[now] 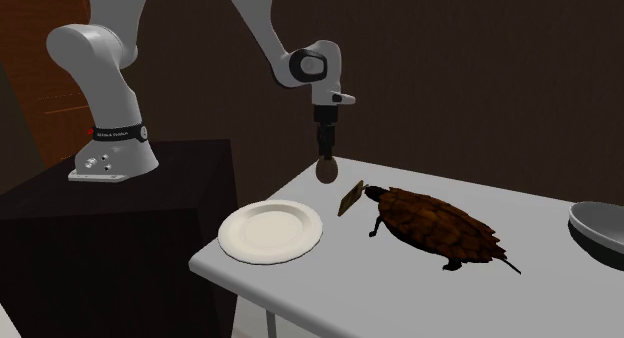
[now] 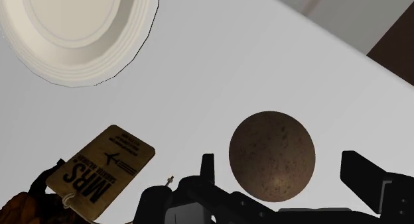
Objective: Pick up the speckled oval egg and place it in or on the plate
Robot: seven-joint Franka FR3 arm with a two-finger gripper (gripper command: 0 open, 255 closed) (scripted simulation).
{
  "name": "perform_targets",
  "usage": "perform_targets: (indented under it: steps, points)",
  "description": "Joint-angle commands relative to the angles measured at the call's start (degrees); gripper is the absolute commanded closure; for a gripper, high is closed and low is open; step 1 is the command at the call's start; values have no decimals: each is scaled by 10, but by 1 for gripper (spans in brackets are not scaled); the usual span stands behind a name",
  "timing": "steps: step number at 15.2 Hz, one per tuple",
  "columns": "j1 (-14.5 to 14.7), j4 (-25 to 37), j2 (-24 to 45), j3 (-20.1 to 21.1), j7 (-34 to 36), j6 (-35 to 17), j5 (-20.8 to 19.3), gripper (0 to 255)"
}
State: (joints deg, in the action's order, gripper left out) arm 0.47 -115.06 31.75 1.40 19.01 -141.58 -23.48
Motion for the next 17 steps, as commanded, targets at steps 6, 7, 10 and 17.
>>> perform_targets:
  steps: [6,7,10,17]
  points:
    - [0,0,1,0,0,0,0,255]
    - [0,0,1,0,0,0,0,255]
    - [0,0,1,0,0,0,0,255]
    - [-2,-3,-19,4,-7,15,6,255]
